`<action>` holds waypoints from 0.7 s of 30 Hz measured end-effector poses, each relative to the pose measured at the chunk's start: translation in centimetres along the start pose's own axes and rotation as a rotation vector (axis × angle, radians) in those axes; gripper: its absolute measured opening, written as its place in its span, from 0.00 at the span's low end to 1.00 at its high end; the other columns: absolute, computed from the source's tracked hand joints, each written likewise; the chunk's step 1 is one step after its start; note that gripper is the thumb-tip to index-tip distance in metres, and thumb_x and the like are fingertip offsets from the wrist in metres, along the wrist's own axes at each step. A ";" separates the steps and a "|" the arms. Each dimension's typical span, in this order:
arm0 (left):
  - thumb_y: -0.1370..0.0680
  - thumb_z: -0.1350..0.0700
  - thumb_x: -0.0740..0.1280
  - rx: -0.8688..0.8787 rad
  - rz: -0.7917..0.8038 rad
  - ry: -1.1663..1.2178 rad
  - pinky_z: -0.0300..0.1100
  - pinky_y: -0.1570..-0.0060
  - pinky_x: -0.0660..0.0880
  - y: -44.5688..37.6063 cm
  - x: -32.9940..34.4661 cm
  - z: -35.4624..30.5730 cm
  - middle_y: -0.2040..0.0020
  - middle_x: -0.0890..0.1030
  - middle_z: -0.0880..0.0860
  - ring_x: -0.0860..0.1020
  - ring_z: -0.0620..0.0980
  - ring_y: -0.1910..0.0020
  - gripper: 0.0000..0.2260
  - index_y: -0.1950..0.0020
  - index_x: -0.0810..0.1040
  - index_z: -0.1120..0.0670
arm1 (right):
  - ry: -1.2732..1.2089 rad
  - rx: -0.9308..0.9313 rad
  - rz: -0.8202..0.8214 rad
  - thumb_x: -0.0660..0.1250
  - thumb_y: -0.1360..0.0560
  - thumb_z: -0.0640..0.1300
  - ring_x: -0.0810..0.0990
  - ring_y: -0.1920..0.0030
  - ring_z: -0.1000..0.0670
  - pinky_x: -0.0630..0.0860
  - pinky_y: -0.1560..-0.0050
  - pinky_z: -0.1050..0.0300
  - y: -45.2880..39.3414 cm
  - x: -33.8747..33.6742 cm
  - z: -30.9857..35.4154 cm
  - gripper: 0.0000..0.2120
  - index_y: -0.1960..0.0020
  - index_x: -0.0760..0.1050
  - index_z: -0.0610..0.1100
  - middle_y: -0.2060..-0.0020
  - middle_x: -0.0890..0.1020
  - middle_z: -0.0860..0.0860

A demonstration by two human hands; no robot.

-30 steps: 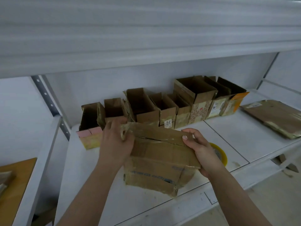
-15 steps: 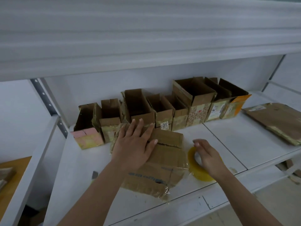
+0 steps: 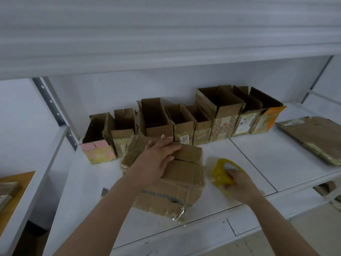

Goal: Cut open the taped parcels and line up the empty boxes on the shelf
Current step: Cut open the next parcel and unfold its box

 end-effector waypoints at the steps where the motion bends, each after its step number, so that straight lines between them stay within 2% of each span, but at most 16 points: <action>1: 0.17 0.58 0.58 -0.012 -0.019 0.043 0.53 0.23 0.48 0.1 -0.2 0.1 0.22 0.62 0.50 0.52 0.47 0.21 0.19 0.25 0.68 0.48 | -0.162 0.025 -0.040 0.71 0.25 0.43 0.79 0.43 0.41 0.73 0.44 0.53 0.4 -1.5 0.5 0.18 0.36 0.76 0.41 0.42 0.81 0.42; 3: 0.17 0.55 0.59 -0.040 -0.045 0.100 0.53 0.23 0.52 0.3 -0.6 0.0 0.24 0.65 0.49 0.55 0.46 0.22 0.18 0.26 0.69 0.50 | -0.532 0.024 -0.117 0.72 0.25 0.42 0.82 0.55 0.42 0.76 0.53 0.51 1.7 -4.4 1.8 0.10 0.46 0.80 0.39 0.53 0.84 0.40; 5: 0.18 0.45 0.59 -0.087 -0.057 0.168 0.52 0.24 0.56 0.5 -0.8 -0.3 0.25 0.68 0.48 0.57 0.45 0.23 0.21 0.27 0.69 0.48 | -0.729 -0.057 -0.176 0.71 0.24 0.43 0.80 0.61 0.44 0.75 0.58 0.53 3.9 -7.4 4.0 0.07 0.51 0.81 0.40 0.60 0.83 0.42; 7: 0.26 0.28 0.57 -0.143 -0.044 0.265 0.51 0.26 0.61 0.7 -1.0 -0.7 0.28 0.71 0.47 0.61 0.46 0.24 0.31 0.27 0.69 0.43 | -0.757 -0.213 -0.193 0.72 0.26 0.48 0.80 0.61 0.47 0.74 0.61 0.55 6.3 -10.1 7.1 0.08 0.53 0.81 0.43 0.62 0.82 0.43; 9: 0.35 0.20 0.55 -0.140 -0.032 0.358 0.50 0.30 0.68 0.7 -1.3 -1.4 0.31 0.74 0.45 0.68 0.47 0.28 0.42 0.28 0.67 0.41 | -0.722 -0.335 -0.175 0.74 0.28 0.53 0.80 0.61 0.47 0.73 0.60 0.54 8.2 -11.8 10.1 0.15 0.52 0.81 0.41 0.61 0.82 0.40; 10: 0.38 0.18 0.55 -0.114 -0.032 0.425 0.46 0.33 0.71 0.7 -1.6 -1.8 0.33 0.74 0.43 0.71 0.44 0.31 0.45 0.27 0.67 0.41 | -0.696 -0.358 -0.154 0.74 0.28 0.54 0.80 0.61 0.46 0.74 0.59 0.52 8.7 -12.2 11.4 0.17 0.51 0.81 0.39 0.60 0.82 0.39; 11: 0.39 0.17 0.54 -0.087 -0.034 0.496 0.41 0.35 0.73 0.8 -1.8 -2.2 0.35 0.75 0.38 0.72 0.39 0.34 0.46 0.27 0.66 0.40 | -0.660 -0.371 -0.121 0.73 0.28 0.54 0.82 0.60 0.46 0.76 0.58 0.50 9.1 -12.3 12.7 0.17 0.51 0.81 0.40 0.59 0.83 0.39; 13: 0.41 0.16 0.52 -0.063 -0.056 0.584 0.36 0.35 0.71 1.1 -2.1 -3.1 0.43 0.75 0.27 0.71 0.31 0.38 0.38 0.34 0.68 0.29 | -0.571 -0.410 -0.053 0.72 0.28 0.54 0.84 0.58 0.46 0.80 0.52 0.45 9.5 -11.7 15.0 0.12 0.54 0.82 0.46 0.59 0.85 0.43; 15: 0.46 0.14 0.47 -0.159 -0.054 0.638 0.44 0.30 0.64 1.6 -2.0 -3.7 0.52 0.73 0.21 0.68 0.37 0.37 0.30 0.50 0.71 0.18 | -0.457 -0.451 -0.026 0.71 0.26 0.54 0.84 0.56 0.47 0.81 0.49 0.44 9.5 -11.1 16.6 0.09 0.55 0.82 0.48 0.58 0.85 0.45; 16: 0.46 0.14 0.46 -0.196 -0.073 0.680 0.43 0.32 0.64 1.8 -2.0 -3.7 0.55 0.73 0.22 0.67 0.41 0.36 0.29 0.54 0.72 0.19 | -0.394 -0.459 -0.024 0.70 0.25 0.55 0.84 0.56 0.47 0.80 0.50 0.45 9.3 -11.0 17.2 0.13 0.54 0.82 0.45 0.57 0.85 0.43; 17: 0.43 0.16 0.47 -0.209 -0.110 0.738 0.35 0.38 0.67 1.9 -2.1 -3.7 0.54 0.76 0.25 0.70 0.42 0.36 0.29 0.53 0.76 0.24 | -0.352 -0.461 -0.015 0.70 0.26 0.57 0.83 0.56 0.47 0.80 0.51 0.46 9.1 -10.9 17.6 0.17 0.52 0.82 0.43 0.57 0.85 0.43; 19: 0.32 0.23 0.48 -0.170 -0.164 0.859 0.24 0.50 0.70 1.6 -2.1 -3.5 0.50 0.82 0.35 0.77 0.39 0.40 0.30 0.45 0.79 0.36 | -0.307 -0.466 0.027 0.69 0.27 0.61 0.84 0.56 0.48 0.80 0.50 0.46 8.8 -10.8 18.2 0.21 0.49 0.83 0.42 0.56 0.85 0.43; 21: 0.25 0.31 0.50 -0.156 -0.185 0.894 0.27 0.50 0.72 1.3 -2.1 -3.3 0.48 0.83 0.37 0.79 0.34 0.45 0.25 0.43 0.79 0.41 | -0.265 -0.479 0.063 0.69 0.30 0.65 0.84 0.55 0.47 0.80 0.48 0.44 8.4 -10.7 18.6 0.27 0.48 0.82 0.41 0.55 0.85 0.42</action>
Point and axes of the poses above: each hand's wrist, its own y-axis away from the middle knuckle, its own x-axis out of the palm, z = x × y, the point moved 4 cm from there along -y, towards the middle knuckle
